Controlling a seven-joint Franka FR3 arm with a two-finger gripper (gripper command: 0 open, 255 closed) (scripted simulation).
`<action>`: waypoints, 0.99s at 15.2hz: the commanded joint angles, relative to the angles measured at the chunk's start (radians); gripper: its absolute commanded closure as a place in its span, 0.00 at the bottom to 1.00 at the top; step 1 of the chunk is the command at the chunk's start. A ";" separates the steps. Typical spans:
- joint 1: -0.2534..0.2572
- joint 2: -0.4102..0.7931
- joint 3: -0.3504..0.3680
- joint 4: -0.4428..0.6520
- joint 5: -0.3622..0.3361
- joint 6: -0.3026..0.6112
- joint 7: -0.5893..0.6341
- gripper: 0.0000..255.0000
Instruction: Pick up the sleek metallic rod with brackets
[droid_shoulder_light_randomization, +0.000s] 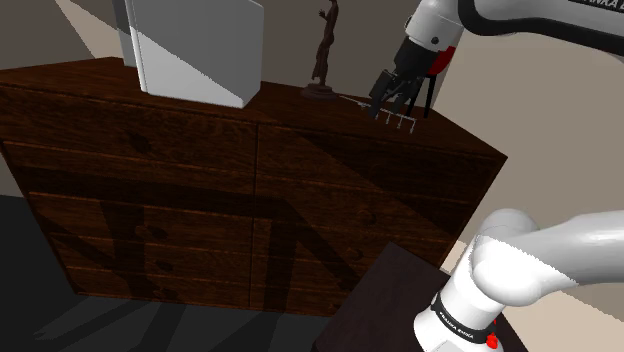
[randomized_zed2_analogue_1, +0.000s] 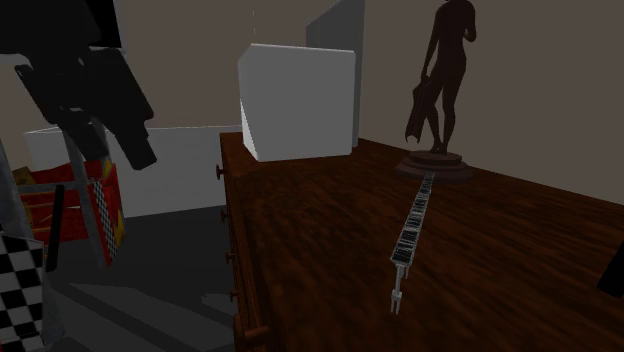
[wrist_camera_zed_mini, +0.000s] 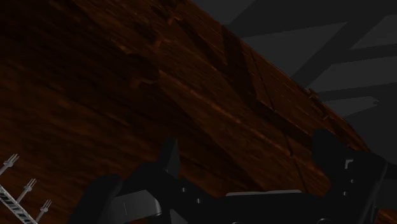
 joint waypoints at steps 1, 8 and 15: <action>0.000 0.000 0.000 0.000 0.000 0.000 0.000 0.00; -0.032 0.162 -0.136 0.094 -0.063 0.038 -0.145 0.00; -0.050 0.360 -0.265 0.242 -0.087 0.063 -0.291 0.00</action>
